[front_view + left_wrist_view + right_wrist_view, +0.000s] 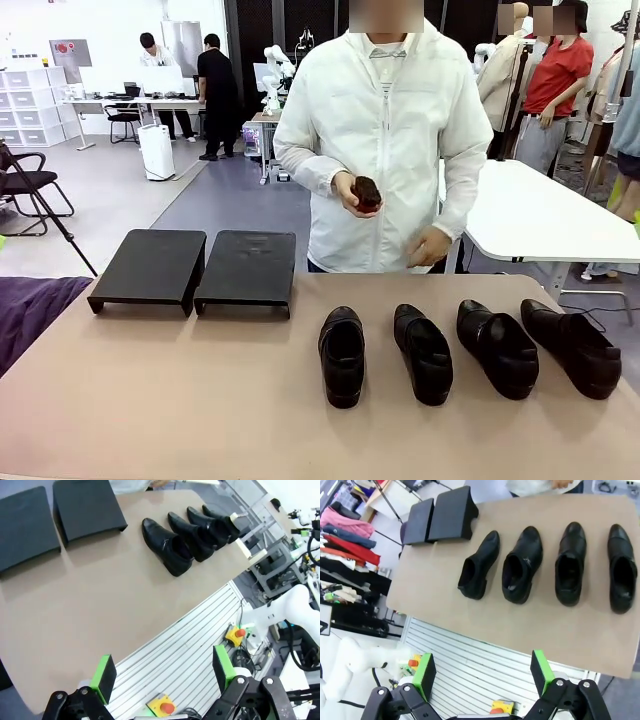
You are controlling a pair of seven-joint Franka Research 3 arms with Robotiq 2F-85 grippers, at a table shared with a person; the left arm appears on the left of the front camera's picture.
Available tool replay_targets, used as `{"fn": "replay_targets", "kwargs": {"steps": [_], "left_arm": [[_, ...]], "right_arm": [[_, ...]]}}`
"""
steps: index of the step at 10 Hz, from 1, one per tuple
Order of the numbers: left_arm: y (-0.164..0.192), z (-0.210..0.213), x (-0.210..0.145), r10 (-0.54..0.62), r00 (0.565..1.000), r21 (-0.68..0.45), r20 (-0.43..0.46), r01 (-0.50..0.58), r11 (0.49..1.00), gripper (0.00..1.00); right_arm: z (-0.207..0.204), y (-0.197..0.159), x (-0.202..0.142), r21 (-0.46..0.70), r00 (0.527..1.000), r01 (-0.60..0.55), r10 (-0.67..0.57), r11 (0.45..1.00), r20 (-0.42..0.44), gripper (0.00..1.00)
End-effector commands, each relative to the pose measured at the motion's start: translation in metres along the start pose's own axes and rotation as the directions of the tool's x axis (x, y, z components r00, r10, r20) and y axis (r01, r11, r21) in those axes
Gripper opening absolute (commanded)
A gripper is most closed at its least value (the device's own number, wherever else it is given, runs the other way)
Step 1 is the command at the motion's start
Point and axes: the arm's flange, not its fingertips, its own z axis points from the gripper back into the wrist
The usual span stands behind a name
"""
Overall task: Organize the shoes by placing them on the stand.
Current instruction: Pick up one Shoe and place it in the middle of the table.
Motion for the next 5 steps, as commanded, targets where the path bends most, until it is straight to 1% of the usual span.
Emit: {"fn": "replay_targets", "kwargs": {"steps": [1,5], "left_arm": [[-0.0011,0.0036,-0.0012,-0.017,1.000,-0.014,0.005,0.017,1.000,1.00],[-0.0011,0.0036,-0.0012,-0.017,1.000,-0.014,0.005,0.017,1.000,1.00]], "right_arm": [[0.0026,0.0000,0.0000,0.027,1.000,-0.027,0.027,0.999,0.004,1.00],[0.0026,0.0000,0.0000,0.027,1.000,-0.027,0.027,0.999,0.004,1.00]]}}
